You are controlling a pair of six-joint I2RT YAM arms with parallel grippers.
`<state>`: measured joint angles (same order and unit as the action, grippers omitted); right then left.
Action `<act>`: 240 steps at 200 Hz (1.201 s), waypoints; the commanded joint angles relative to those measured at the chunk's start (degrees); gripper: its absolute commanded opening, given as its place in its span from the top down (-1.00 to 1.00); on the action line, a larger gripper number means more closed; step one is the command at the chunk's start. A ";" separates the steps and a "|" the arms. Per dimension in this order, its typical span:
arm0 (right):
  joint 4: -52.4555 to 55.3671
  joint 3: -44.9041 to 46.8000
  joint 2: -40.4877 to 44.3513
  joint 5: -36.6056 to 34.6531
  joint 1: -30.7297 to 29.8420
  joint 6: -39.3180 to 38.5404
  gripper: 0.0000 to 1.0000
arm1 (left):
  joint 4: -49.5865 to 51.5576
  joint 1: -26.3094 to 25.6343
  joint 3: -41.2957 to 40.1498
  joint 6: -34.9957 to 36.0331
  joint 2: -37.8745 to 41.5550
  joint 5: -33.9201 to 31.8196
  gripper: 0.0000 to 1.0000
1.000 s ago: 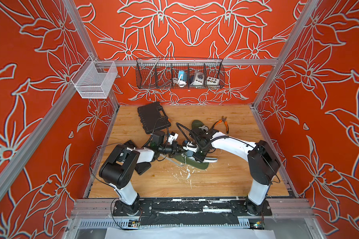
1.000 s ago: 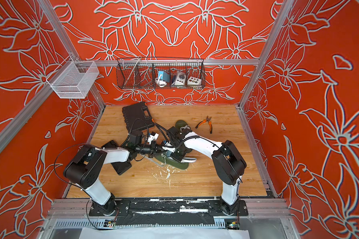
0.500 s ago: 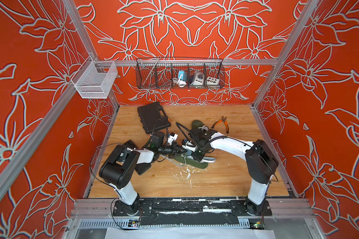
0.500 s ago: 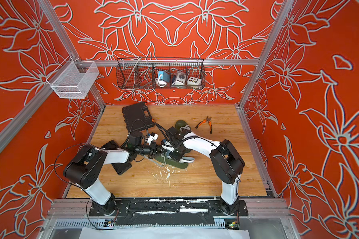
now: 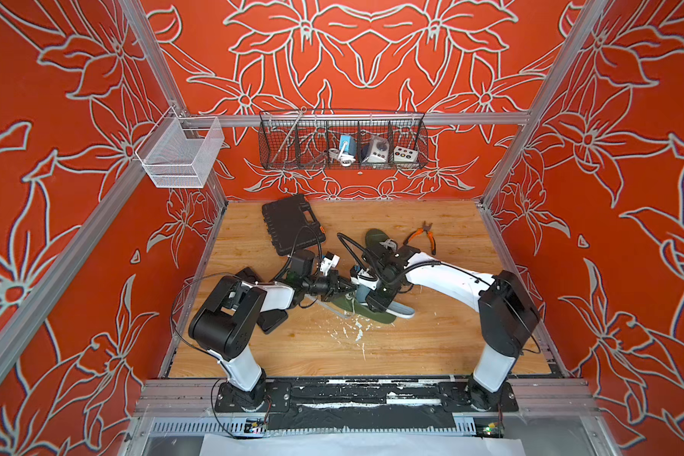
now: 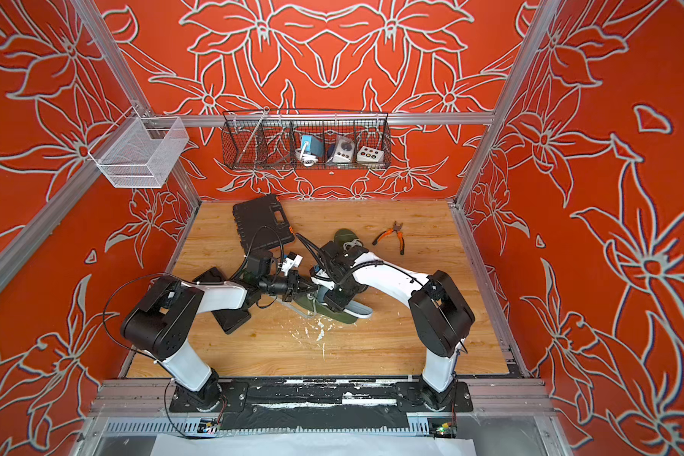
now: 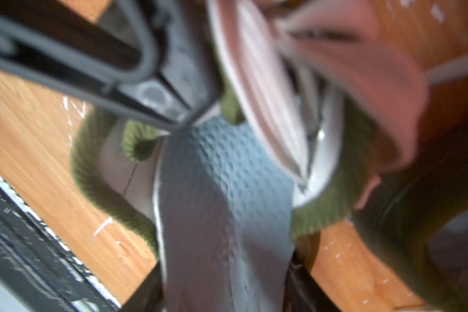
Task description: Insert the insole into the shoe
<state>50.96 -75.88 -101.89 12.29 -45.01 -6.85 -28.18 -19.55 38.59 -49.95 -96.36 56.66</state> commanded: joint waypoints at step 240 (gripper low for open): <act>11.18 7.20 8.98 -3.09 -0.21 2.81 -0.36 | 1.99 -0.22 1.56 1.61 1.08 -0.15 1.00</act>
<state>60.42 -68.58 -93.78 9.89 -45.01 -4.08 -26.61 -19.59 39.11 -49.06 -96.36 56.62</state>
